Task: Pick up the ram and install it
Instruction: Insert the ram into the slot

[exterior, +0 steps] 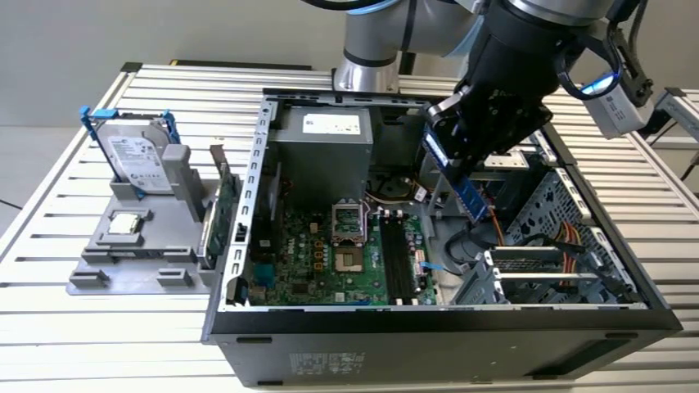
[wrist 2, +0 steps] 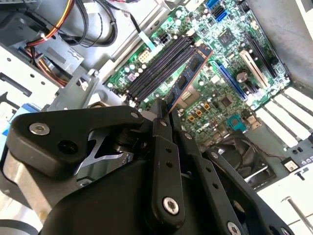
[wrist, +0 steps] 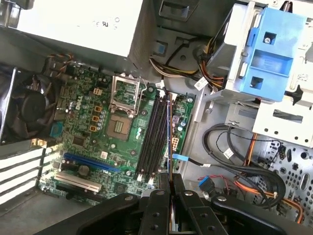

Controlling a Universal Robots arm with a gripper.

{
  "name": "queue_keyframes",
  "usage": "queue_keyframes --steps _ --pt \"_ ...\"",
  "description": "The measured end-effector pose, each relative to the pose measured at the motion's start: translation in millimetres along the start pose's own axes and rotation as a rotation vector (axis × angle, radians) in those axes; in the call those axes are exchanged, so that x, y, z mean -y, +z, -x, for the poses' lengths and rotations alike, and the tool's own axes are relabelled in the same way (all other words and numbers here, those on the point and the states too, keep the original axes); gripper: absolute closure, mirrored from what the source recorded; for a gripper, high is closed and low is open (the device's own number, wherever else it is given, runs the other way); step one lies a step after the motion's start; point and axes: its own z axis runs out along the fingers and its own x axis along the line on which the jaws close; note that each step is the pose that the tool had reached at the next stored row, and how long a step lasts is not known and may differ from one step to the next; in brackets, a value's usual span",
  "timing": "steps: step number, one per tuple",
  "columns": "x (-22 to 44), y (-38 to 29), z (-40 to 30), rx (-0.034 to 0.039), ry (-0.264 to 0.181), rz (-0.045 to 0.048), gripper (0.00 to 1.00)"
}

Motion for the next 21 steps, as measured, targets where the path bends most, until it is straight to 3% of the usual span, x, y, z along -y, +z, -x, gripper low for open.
queue_keyframes --steps 21 --pt "0.5 0.7 -0.1 0.005 0.137 0.0111 1.0"
